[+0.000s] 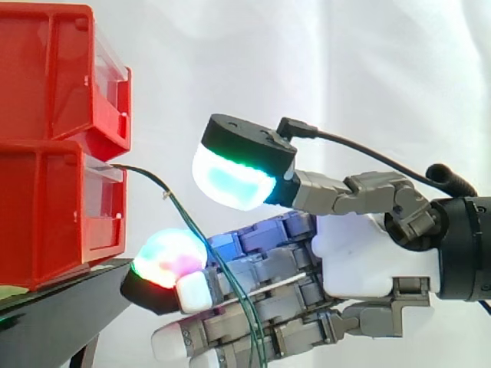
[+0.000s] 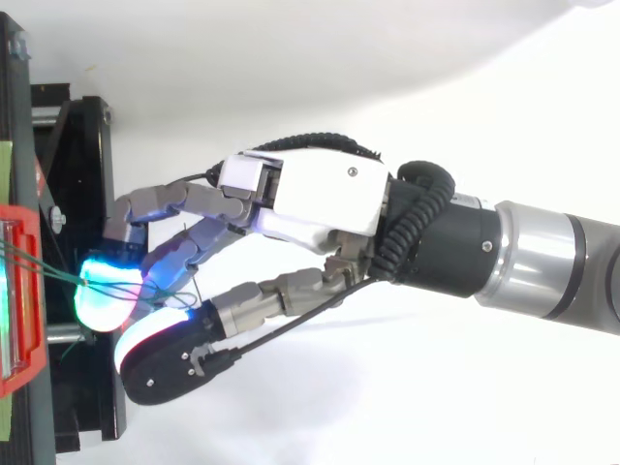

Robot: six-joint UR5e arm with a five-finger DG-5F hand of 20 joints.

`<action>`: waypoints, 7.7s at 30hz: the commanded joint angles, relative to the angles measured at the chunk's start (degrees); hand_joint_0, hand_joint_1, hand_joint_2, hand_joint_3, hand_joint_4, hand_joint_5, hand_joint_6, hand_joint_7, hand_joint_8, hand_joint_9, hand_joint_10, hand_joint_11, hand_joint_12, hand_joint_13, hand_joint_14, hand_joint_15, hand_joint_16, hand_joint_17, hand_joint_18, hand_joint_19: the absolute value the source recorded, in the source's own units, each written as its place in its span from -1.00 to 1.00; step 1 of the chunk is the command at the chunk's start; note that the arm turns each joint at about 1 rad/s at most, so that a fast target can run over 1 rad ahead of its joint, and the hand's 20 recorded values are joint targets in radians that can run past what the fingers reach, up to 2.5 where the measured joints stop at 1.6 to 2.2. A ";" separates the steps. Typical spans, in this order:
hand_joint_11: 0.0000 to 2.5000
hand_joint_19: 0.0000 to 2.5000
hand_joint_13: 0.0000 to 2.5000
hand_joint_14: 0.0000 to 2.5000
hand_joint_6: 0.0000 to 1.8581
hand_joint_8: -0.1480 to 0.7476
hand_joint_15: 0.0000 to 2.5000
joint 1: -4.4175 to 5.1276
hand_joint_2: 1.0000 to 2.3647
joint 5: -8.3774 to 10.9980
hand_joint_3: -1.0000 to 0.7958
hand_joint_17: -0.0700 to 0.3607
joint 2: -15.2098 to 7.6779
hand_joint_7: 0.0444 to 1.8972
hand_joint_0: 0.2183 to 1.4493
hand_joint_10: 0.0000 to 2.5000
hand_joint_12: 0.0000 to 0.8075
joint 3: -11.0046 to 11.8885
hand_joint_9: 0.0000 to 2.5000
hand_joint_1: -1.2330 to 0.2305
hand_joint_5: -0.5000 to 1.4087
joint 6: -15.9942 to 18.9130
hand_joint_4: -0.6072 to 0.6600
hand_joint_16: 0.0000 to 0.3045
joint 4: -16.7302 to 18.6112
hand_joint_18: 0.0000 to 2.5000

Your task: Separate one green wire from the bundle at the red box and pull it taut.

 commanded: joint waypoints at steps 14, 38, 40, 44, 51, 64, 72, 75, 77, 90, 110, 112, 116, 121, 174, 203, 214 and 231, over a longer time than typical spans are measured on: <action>-0.56 -0.72 -0.45 -0.99 -0.46 -0.02 -0.73 -0.63 -0.99 -0.01 -0.31 -0.21 0.12 0.41 -0.38 -0.99 -0.11 3.12 -0.24 -0.24 -0.55 0.53 0.31 -0.70 -5.10 -0.56; -0.50 -0.70 -0.42 -0.99 -0.10 0.01 -0.71 -0.89 -0.99 0.26 -0.32 -0.18 0.73 0.23 -0.42 -0.99 -0.08 4.61 -0.22 -0.23 -0.63 0.62 0.31 -0.69 -9.23 -0.52; -0.50 -0.70 -0.42 -0.99 -0.10 0.00 -0.71 -0.89 -0.99 0.17 -0.31 -0.18 0.91 0.25 -0.41 -0.99 -0.08 4.61 -0.21 -0.11 -0.63 0.53 0.31 -0.69 -9.76 -0.52; -0.49 -0.69 -0.41 -0.99 -0.09 0.02 -0.71 -0.89 -0.98 0.17 -0.20 -0.18 1.44 0.31 -0.40 -0.98 -0.07 4.70 -0.20 -0.11 -0.63 0.27 0.29 -0.69 -10.11 -0.52; -0.47 -0.69 -0.41 -0.99 -0.07 0.03 -0.70 -0.89 -0.97 0.34 -0.02 -0.16 1.44 0.40 -0.42 -0.98 -0.06 4.96 -0.22 -0.28 -0.64 0.44 0.26 -0.68 -10.99 -0.50; -0.47 -0.68 -0.41 -0.99 -0.05 0.01 -0.69 -0.98 -1.00 0.17 -0.42 -0.15 1.96 0.29 -0.40 -0.98 -0.07 6.11 -0.23 -0.36 -0.65 0.53 0.29 -0.67 -14.50 -0.48; -0.46 -0.65 -0.40 -0.99 -0.07 0.01 -0.68 -0.98 -0.98 0.08 -0.27 -0.15 2.93 0.34 -0.40 -0.98 -0.07 6.46 -0.18 -0.04 -0.64 0.27 0.27 -0.67 -16.26 -0.47; -0.46 -0.65 -0.39 -0.99 -0.07 0.03 -0.68 -1.06 -0.97 0.17 -0.12 -0.14 3.11 0.39 -0.41 -0.98 -0.05 6.72 -0.19 -0.15 -0.64 -0.09 0.30 -0.66 -16.79 -0.46; -0.45 -0.65 -0.39 -0.99 -0.06 0.04 -0.68 -1.15 -0.97 0.43 -0.02 -0.13 3.46 0.39 -0.42 -0.98 -0.04 6.90 -0.21 -0.26 -0.64 -0.70 0.28 -0.65 -17.40 -0.46; -0.45 -0.66 -0.42 -0.99 -0.04 -0.01 -0.69 -1.24 -0.98 0.61 -0.28 -0.13 3.46 0.29 -0.28 -0.98 -0.07 6.99 -0.26 -0.51 -0.66 -0.70 0.20 -0.66 -18.72 -0.46; -0.43 -0.63 -0.39 -0.99 -0.06 0.02 -0.67 -1.50 -0.97 0.52 -0.04 -0.12 4.43 0.39 -0.40 -0.98 -0.05 7.25 -0.20 -0.30 -0.65 -0.70 0.23 -0.65 -20.83 -0.45; -0.43 -0.62 -0.39 -0.99 -0.05 0.02 -0.67 -1.50 -0.97 0.61 -0.03 -0.12 4.34 0.38 -0.40 -0.98 -0.05 7.25 -0.21 -0.33 -0.65 -0.79 0.20 -0.65 -20.83 -0.45; -0.44 -0.63 -0.40 -0.99 -0.04 0.01 -0.67 -1.42 -0.97 0.78 -0.07 -0.12 4.34 0.34 -0.34 -0.98 -0.07 7.78 -0.23 -0.43 -0.66 -0.88 0.15 -0.65 -21.09 -0.44; -0.43 -0.64 -0.40 -0.99 -0.04 -0.01 -0.68 -1.42 -0.99 0.87 -0.34 -0.12 4.34 0.30 -0.26 -0.98 -0.07 8.04 -0.24 -0.52 -0.66 -0.96 0.23 -0.65 -21.45 -0.43; -0.42 -0.58 -0.37 -0.99 -0.07 0.04 -0.65 -1.94 -0.97 0.87 -0.07 -0.09 4.34 0.45 -0.42 -0.98 -0.04 10.77 -0.16 -0.21 -0.64 -4.83 0.28 -0.63 -23.73 -0.43; -0.42 -0.58 -0.35 -0.99 -0.06 0.05 -0.64 -3.09 -0.97 0.34 -0.04 -0.06 4.43 0.43 -0.42 -0.98 -0.03 15.51 -0.15 -0.22 -0.64 -5.97 0.29 -0.62 -33.22 -0.40; -0.41 -0.60 -0.39 -0.98 -0.03 0.00 -0.64 -3.09 -0.97 0.61 -0.07 -0.09 4.43 0.36 -0.32 -0.98 -0.07 15.60 -0.22 -0.48 -0.66 -5.97 0.13 -0.63 -32.87 -0.41; -0.41 -0.59 -0.36 -0.99 -0.05 0.02 -0.64 -2.73 -1.00 0.96 -0.44 -0.09 4.34 0.32 -0.43 -0.98 -0.06 14.54 -0.17 -0.32 -0.65 -5.97 0.28 -0.63 -32.34 -0.40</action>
